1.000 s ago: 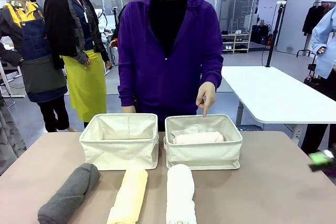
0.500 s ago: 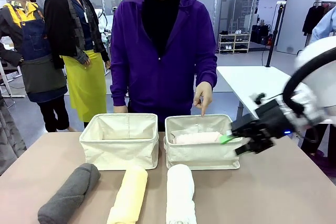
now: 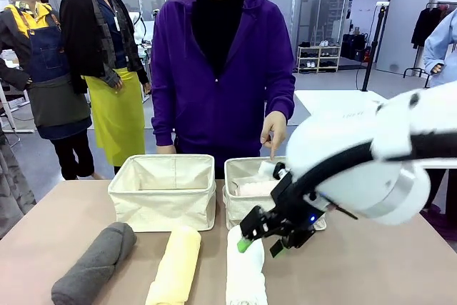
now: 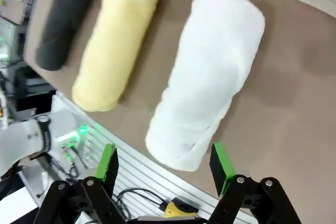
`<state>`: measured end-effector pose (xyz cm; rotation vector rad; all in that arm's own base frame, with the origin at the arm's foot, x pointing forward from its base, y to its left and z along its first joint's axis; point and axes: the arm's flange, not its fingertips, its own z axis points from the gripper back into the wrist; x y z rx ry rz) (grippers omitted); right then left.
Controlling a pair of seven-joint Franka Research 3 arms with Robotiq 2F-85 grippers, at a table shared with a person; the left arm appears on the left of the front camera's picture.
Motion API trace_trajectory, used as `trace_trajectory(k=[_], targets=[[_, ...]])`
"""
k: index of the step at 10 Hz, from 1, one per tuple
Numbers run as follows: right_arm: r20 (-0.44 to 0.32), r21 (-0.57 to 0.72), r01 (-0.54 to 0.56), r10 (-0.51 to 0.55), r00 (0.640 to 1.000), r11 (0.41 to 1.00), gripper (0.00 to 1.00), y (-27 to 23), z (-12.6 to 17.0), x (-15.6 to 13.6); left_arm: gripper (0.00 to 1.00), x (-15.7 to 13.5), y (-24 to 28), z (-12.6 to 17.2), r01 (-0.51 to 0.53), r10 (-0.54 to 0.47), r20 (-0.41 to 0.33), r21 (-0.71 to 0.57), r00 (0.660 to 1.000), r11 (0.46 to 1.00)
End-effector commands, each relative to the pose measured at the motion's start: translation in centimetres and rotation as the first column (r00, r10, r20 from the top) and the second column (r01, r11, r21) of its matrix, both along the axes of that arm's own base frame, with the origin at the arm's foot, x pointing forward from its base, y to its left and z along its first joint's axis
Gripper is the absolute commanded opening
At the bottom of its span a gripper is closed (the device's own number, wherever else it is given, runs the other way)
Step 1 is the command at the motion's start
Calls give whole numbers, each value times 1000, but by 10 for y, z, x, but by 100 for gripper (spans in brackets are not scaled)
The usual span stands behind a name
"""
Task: Divide the towels into two baskets.
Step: Pick up one hotel-folded towel from the bottom of the table and place it in the Fabric basket indicated by the person.
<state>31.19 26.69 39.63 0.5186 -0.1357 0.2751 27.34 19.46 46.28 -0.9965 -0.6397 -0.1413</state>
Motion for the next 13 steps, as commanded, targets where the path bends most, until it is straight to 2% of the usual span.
trace_trajectory(k=[1,2,5,7,13], targets=[[23,-153,62,-59,998,986,88,21,-10,-1,100,-1,2,2,10,-9,31,-18,999,1000],[15,-198,64,-63,998,978,88,31,-13,0,100,-1,2,2,10,-9,31,-18,999,1000],[52,-283,96,-85,995,954,88,60,-15,4,100,-1,2,2,10,-9,31,-18,999,1000],[48,-273,97,-87,995,957,88,67,-17,10,100,-1,2,2,10,-9,31,-18,999,1000],[79,-360,184,-167,983,915,88,91,-32,20,100,-1,2,2,10,-9,31,-18,999,1000]])
